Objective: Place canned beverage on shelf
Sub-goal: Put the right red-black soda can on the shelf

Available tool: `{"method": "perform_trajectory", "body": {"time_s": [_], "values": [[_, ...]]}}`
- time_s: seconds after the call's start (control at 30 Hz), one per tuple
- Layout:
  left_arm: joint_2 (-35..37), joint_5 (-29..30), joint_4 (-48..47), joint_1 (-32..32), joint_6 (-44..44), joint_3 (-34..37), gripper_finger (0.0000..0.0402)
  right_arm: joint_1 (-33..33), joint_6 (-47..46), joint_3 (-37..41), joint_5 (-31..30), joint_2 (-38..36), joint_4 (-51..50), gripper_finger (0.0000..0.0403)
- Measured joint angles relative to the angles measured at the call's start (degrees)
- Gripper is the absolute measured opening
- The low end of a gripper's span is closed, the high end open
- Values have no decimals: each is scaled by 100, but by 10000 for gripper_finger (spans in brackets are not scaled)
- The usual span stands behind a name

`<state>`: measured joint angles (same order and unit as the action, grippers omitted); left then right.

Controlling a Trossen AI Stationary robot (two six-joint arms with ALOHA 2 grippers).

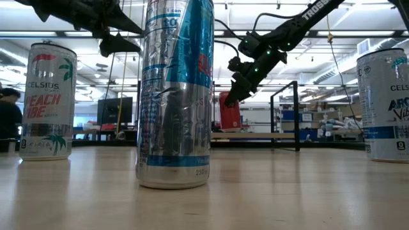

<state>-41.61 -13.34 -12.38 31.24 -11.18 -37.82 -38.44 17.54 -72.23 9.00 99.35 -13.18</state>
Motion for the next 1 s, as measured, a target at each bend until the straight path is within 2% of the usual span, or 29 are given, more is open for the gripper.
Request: {"method": "perform_trajectory", "body": {"time_s": [0.43,0.7,1.0], "values": [[0,0,-28,1,-4,0,311,3,-194,155,-10,-27,141,321],[0,0,-62,2,24,0,311,3,-388,723,-22,-36,1257,321],[0,0,-92,1,22,0,311,-48,-374,806,135,-88,1184,321]]}}
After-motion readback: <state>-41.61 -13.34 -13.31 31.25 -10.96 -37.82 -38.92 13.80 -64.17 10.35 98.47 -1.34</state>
